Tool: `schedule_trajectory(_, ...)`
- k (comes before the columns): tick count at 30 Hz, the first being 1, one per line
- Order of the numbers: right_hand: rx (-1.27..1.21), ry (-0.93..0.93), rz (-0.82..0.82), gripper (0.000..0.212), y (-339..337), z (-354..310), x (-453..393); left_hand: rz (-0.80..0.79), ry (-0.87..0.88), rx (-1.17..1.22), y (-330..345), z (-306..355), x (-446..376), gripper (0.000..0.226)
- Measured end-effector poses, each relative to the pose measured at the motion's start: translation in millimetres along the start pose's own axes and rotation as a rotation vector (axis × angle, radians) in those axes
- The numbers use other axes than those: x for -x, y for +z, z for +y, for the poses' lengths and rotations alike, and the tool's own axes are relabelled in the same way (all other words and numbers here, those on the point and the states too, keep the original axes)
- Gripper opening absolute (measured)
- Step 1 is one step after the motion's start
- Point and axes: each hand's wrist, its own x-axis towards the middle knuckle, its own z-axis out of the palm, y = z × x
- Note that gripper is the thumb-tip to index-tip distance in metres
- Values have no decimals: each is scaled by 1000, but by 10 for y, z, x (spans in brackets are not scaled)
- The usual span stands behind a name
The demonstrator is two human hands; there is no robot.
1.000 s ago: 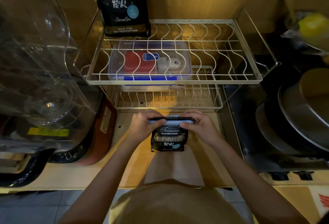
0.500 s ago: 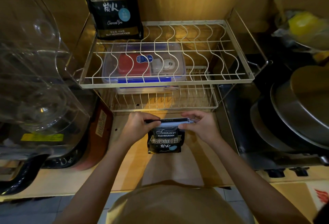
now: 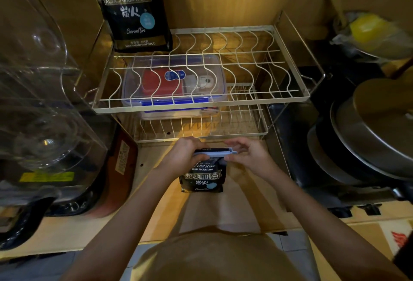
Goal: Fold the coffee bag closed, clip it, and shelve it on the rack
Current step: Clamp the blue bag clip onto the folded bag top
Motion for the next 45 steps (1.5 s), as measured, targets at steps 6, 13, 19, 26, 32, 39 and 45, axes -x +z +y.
schedule_trajectory(6,459,-126,-158,34,-99,11,21,30,8,7,-10,32,22,28)
schedule_trajectory(13,678,-209,-201,20,-57,27,-10,71,-2,7,16,49,53,29)
schedule_trajectory(19,660,-336,-30,30,9,149,31,59,-34,19,25,37,76,30)
schedule_trajectory(26,805,-480,-39,29,-39,123,61,41,-1,-19,52,35,71,31)
schedule_trajectory(32,868,-461,-189,34,-153,48,49,45,81,-13,57,14,63,28)
schedule_trajectory(39,819,-376,-302,25,-127,50,12,94,156,-27,76,1,82,26)
schedule_trajectory(45,756,-486,-147,34,-66,116,75,124,166,-75,127,-29,100,26)
